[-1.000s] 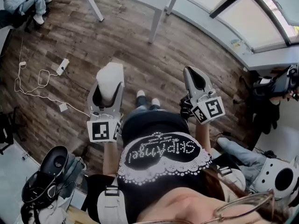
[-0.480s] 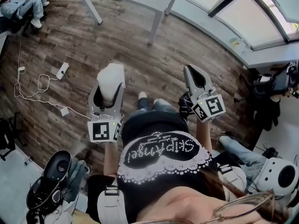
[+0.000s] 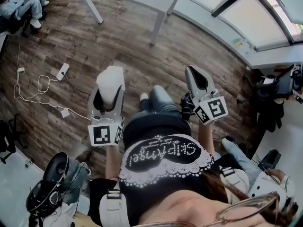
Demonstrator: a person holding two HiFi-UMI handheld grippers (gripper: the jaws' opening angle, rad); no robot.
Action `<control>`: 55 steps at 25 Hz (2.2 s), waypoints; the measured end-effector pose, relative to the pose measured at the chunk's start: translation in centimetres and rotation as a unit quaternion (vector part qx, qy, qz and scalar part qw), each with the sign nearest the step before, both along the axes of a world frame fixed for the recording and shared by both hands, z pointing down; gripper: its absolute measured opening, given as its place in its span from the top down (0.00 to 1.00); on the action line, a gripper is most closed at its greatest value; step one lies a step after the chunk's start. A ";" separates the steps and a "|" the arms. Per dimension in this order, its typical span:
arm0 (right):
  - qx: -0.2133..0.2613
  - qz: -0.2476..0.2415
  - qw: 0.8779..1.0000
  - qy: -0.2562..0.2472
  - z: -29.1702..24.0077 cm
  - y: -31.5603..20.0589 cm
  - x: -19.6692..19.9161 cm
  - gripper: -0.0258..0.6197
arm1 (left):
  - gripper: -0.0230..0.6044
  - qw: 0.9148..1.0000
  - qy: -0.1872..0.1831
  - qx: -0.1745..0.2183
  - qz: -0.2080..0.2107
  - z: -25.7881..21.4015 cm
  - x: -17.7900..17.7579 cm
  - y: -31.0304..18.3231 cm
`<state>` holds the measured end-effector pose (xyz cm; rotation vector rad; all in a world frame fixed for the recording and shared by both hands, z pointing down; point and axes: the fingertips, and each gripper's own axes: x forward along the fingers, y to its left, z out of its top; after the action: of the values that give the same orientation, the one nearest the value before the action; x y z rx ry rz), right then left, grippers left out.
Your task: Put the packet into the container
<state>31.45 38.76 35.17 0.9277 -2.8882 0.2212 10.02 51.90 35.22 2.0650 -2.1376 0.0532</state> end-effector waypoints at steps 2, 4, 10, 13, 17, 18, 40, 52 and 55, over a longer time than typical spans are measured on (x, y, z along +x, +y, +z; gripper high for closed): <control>-0.003 0.001 1.000 0.000 0.2 -0.6 -0.2 0.96 | 0.52 1.000 0.002 -0.003 -0.003 0.3 -0.2 -0.5; -0.007 0.001 1.000 -0.001 0.6 -1.5 -0.4 0.96 | 0.52 1.000 0.004 -0.007 -0.005 0.6 -0.4 -1.2; -0.012 -0.014 1.000 -0.002 1.0 -4.6 -2.0 0.96 | 0.52 1.000 0.005 -0.010 -0.015 0.9 -1.4 -4.0; -0.012 -0.019 1.000 -0.001 1.0 -6.9 -2.5 0.96 | 0.52 1.000 0.004 -0.009 -0.021 0.8 -1.8 -6.1; -0.007 -0.026 1.000 -0.001 0.6 -10.4 -3.3 0.96 | 0.52 1.000 0.001 -0.005 -0.026 0.4 -2.4 -9.4; -0.006 -0.028 1.000 -0.001 0.6 -11.2 -3.5 0.96 | 0.52 1.000 0.001 -0.003 -0.028 0.3 -2.6 -10.2; -0.010 -0.057 0.998 -0.005 1.1 -21.0 -4.6 0.96 | 0.52 0.999 -0.009 0.004 -0.053 -0.4 -3.2 -19.3; -0.022 -0.069 0.997 -0.006 1.6 -20.9 -5.4 0.96 | 0.52 0.999 -0.002 0.004 -0.049 0.0 -2.5 -20.4; -0.028 -0.076 0.997 -0.003 1.9 -20.9 -6.7 0.96 | 0.52 0.999 0.001 0.002 -0.050 0.2 -3.5 -20.8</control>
<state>24.72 17.89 37.08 0.6965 -2.9250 0.2899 6.51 31.06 35.43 1.9564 -2.2384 0.0336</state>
